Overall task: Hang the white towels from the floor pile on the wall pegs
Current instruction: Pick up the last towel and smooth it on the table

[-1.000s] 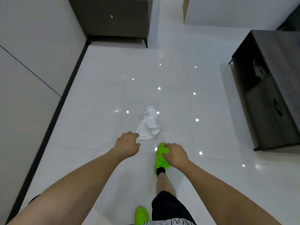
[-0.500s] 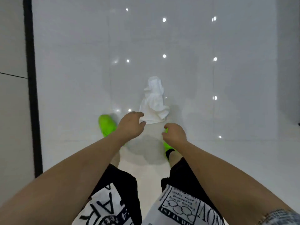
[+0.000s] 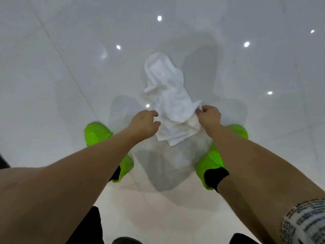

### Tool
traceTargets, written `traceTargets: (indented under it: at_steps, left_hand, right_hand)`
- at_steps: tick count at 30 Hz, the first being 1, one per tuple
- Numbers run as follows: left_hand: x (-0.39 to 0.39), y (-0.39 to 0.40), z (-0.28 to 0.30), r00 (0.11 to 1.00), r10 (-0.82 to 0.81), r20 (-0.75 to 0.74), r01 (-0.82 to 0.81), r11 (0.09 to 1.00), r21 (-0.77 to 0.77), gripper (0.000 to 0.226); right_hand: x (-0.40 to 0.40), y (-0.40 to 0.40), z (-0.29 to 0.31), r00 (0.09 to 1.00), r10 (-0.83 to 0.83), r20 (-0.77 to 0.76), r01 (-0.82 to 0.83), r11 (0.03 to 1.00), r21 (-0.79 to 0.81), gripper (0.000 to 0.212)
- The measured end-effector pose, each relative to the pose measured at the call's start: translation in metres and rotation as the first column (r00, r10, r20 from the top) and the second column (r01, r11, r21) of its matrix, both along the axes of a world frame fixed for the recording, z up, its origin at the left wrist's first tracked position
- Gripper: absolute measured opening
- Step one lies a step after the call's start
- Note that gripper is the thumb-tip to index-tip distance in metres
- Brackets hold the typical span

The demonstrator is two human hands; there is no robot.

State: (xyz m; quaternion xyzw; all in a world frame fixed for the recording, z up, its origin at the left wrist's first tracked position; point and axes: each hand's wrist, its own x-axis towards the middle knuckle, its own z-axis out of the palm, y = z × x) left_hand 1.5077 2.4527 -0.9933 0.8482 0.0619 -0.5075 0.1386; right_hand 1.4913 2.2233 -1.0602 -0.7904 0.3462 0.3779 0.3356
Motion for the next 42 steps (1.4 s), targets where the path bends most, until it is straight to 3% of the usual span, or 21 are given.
traceTargets:
  at_steps: [3, 7, 10, 12, 16, 20, 24, 27, 30, 32, 38, 42]
  left_hand:
    - [0.011, -0.004, 0.023, 0.995, -0.101, -0.026, 0.101, 0.995, 0.021, 0.045]
    - [0.037, -0.04, 0.12, 0.982, -0.187, -0.003, 0.187, 0.982, -0.002, 0.045]
    - [0.069, -0.093, 0.227, 0.969, -0.233, 0.079, 0.237, 0.97, -0.048, 0.046]
    - [0.099, -0.142, 0.307, 0.943, -0.283, 0.174, 0.298, 0.952, -0.072, 0.052]
    - [0.168, -0.263, 0.474, 0.833, -0.39, 0.392, 0.482, 0.86, -0.17, 0.067]
    - [0.204, -0.4, 0.626, 0.724, -0.332, 0.604, 0.585, 0.76, -0.283, 0.04]
    - [0.215, -0.523, 0.746, 0.634, -0.232, 0.738, 0.679, 0.624, -0.386, 0.02]
    - [0.212, -0.6, 0.803, 0.582, -0.258, 0.771, 0.755, 0.523, -0.395, 0.011]
    - [0.21, -0.673, 0.84, 0.496, -0.22, 0.84, 0.818, 0.444, -0.367, 0.01]
    - [0.212, -0.723, 0.862, 0.488, -0.166, 0.857, 0.826, 0.407, -0.391, 0.011]
    - [0.236, -0.882, 0.922, 0.474, 0.04, 0.88, 0.836, 0.293, -0.464, 0.018]
    - [0.26, -0.982, 0.955, 0.525, 0.105, 0.845, 0.808, 0.25, -0.533, 0.013]
  right_hand:
    - [-0.001, 0.007, 0.034, 0.985, -0.136, 0.11, 0.136, 0.991, 0.007, 0.019]
    - [0.012, 0.0, 0.148, 0.958, -0.222, 0.182, 0.211, 0.974, 0.076, 0.021]
    - [0.039, -0.032, 0.266, 0.912, -0.329, 0.247, 0.297, 0.942, 0.158, 0.033]
    - [0.061, -0.068, 0.351, 0.867, -0.396, 0.302, 0.34, 0.914, 0.221, 0.03]
    - [0.11, -0.169, 0.525, 0.754, -0.483, 0.444, 0.37, 0.872, 0.321, 0.034]
    - [0.139, -0.289, 0.682, 0.644, -0.456, 0.614, 0.343, 0.89, 0.302, 0.034]
    - [0.137, -0.392, 0.795, 0.501, -0.44, 0.745, 0.394, 0.883, 0.257, 0.039]
    - [0.124, -0.46, 0.853, 0.372, -0.444, 0.815, 0.465, 0.849, 0.25, 0.039]
    - [0.108, -0.526, 0.896, 0.266, -0.41, 0.872, 0.541, 0.812, 0.217, 0.054]
    - [0.096, -0.568, 0.915, 0.211, -0.409, 0.888, 0.57, 0.789, 0.228, 0.06]
    - [0.093, -0.703, 0.94, 0.195, -0.341, 0.919, 0.633, 0.76, 0.147, 0.031]
    - [0.115, -0.799, 0.976, 0.127, -0.321, 0.938, 0.73, 0.671, 0.13, 0.032]
